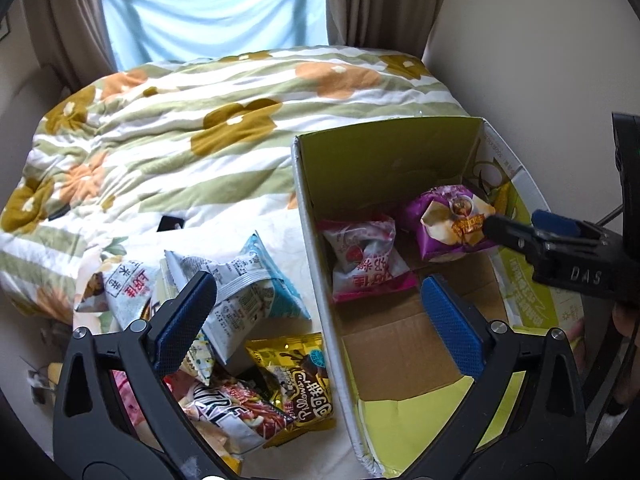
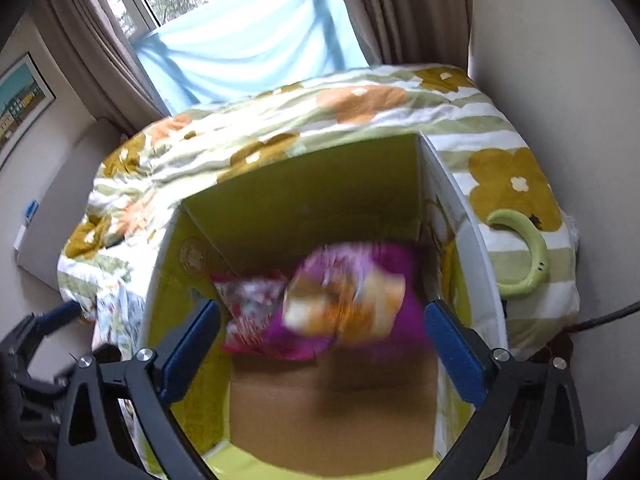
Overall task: Organize snacks
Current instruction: 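Open the right tool to drop the purple chip bag into the box, then grasp the blue-lettered Spongy bag with the left tool while the right tool moves toward the yellow-silver chip bag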
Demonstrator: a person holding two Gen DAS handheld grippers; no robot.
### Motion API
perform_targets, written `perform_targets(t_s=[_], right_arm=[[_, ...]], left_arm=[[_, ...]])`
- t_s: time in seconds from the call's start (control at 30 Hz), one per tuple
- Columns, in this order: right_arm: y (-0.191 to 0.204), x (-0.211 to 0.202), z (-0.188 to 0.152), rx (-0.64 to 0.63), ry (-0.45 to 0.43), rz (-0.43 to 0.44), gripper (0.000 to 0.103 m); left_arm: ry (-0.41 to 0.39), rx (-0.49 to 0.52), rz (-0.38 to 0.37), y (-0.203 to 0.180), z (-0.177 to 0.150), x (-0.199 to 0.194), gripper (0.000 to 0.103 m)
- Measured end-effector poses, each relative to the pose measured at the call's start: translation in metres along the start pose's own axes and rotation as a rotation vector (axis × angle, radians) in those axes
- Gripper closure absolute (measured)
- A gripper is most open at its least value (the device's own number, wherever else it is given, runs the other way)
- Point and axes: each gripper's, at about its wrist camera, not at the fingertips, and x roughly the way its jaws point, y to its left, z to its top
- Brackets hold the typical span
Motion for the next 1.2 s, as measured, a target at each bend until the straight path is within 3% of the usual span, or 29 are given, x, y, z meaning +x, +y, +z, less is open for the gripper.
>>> perform_targets(t_s=[0.23,0.43,0.67,1.03,1.2], right_arm=[[0.001,-0.017,-0.010,-0.040,0.039,-0.001,0.002],[0.009,-0.053,-0.012,-0.072,-0.031,0.038,0.002],[0.039,-0.085,-0.016,-0.141,-0.094,0.098,0.002],[0.096,-0.113,-0.060,-0.209,-0.132,0.195,0.002],[0.132,-0.112,-0.091,-0.196,-0.133,0.214,0.002]], left_arm=[[-0.025,-0.015,0.007,-0.004,-0.001,-0.017,0.001],[-0.062,-0.037,0.037,-0.005,-0.007,-0.055,0.001],[-0.083,-0.101,0.125,0.015,-0.031,-0.101,0.001],[-0.113,-0.218,0.233,0.096,-0.103,-0.160,0.001],[-0.094,-0.272,0.236,0.147,-0.136,-0.170,0.001]])
